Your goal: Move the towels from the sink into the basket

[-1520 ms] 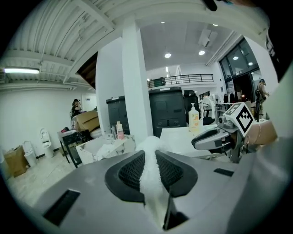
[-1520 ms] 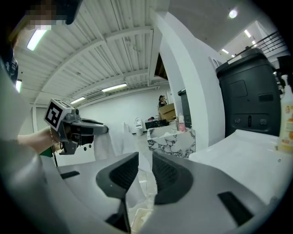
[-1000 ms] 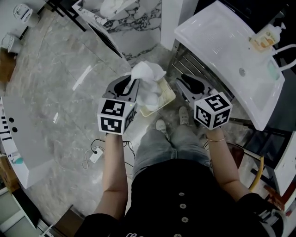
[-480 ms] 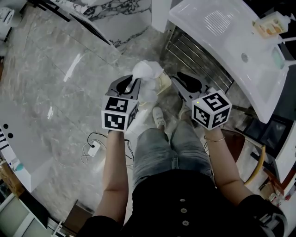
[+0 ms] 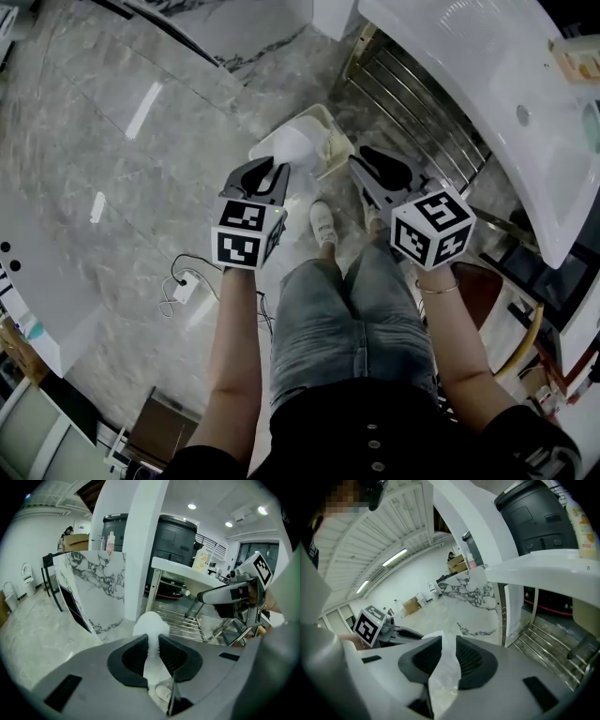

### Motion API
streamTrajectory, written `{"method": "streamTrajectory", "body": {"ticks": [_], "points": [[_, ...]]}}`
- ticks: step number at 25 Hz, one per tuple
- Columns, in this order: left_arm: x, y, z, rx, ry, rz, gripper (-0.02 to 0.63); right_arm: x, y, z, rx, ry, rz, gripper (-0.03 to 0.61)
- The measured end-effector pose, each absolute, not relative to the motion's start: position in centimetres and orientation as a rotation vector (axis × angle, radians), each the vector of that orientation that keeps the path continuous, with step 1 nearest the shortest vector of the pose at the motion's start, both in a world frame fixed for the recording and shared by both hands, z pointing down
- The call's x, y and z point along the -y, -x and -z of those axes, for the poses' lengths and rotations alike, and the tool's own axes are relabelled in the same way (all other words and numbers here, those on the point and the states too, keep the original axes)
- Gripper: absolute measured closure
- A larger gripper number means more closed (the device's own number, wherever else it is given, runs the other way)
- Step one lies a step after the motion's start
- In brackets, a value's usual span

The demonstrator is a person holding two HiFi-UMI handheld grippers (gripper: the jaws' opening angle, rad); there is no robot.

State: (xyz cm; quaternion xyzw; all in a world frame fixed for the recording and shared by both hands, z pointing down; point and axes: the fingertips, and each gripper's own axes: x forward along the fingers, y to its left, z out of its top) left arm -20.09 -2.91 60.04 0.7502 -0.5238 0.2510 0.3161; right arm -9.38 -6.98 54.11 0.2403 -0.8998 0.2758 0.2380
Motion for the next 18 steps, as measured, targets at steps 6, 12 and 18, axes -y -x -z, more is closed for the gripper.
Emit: {"method": "streamTrajectory", "body": {"ticks": [6, 12, 18], "points": [[2.8, 19.7, -63.9, 1.358, -1.913, -0.677, 0.543, 6.5, 9.8, -57.3, 2.440, -0.603, -0.806, 0.486], [3.4, 19.6, -66.7, 1.325, -1.868, -0.715, 0.543, 7.8, 9.9, -59.2, 2.423, -0.574, -0.816, 0.486], [3.7, 17.5, -68.1, 1.238, -1.867, -0.702, 0.540, 8.5, 9.1, -60.5, 2.412, -0.592, -0.848, 0.486]]}}
